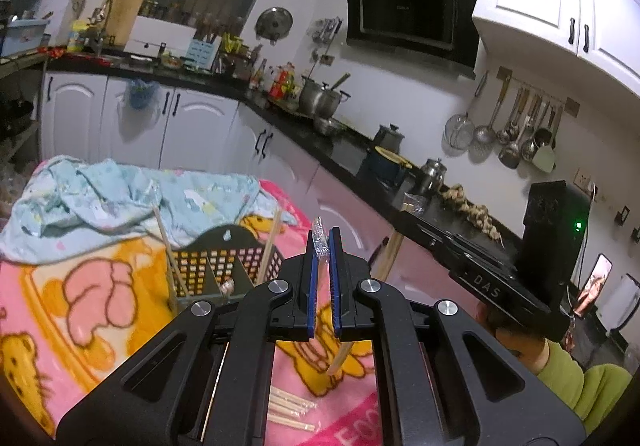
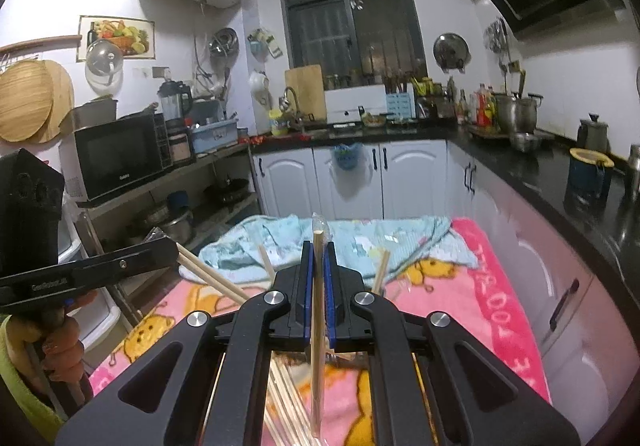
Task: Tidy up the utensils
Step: 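Lift both held chopsticks upright and lower them into the green caddy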
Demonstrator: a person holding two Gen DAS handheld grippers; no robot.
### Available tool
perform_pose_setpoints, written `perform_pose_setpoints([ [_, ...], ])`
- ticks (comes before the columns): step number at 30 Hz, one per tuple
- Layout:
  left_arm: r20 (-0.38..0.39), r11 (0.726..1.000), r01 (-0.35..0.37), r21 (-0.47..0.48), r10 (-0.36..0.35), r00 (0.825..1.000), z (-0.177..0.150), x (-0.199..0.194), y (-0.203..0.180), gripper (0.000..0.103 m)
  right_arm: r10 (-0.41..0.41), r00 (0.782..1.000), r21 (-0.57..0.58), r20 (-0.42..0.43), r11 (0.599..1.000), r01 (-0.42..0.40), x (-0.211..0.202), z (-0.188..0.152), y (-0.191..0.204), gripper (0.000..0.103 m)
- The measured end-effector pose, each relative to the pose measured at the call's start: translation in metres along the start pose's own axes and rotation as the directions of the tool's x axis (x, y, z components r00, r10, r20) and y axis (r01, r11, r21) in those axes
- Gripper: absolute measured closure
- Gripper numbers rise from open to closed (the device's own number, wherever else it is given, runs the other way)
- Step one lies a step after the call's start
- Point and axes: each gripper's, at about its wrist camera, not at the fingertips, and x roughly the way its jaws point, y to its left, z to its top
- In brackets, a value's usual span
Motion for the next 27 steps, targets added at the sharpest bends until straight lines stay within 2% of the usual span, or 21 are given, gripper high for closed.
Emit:
perform_pose_setpoints([
  [17, 0.125, 0.996, -0.091, 0.020, 0.088, 0.988, 0.050, -0.041, 0.019, 0.101, -0.002, 0.990, -0.057, 0.139, 0.998, 0.010, 0.000, 0.052, 0.011, 0.097],
  [27, 0.130, 0.983, -0.181, 0.024, 0.177, 0.976, 0.056, -0.048, 0.043, 0.101, -0.030, 0.975, -0.070, 0.222, 0.996, 0.047, 0.020, 0.072, 0.007, 0.098],
])
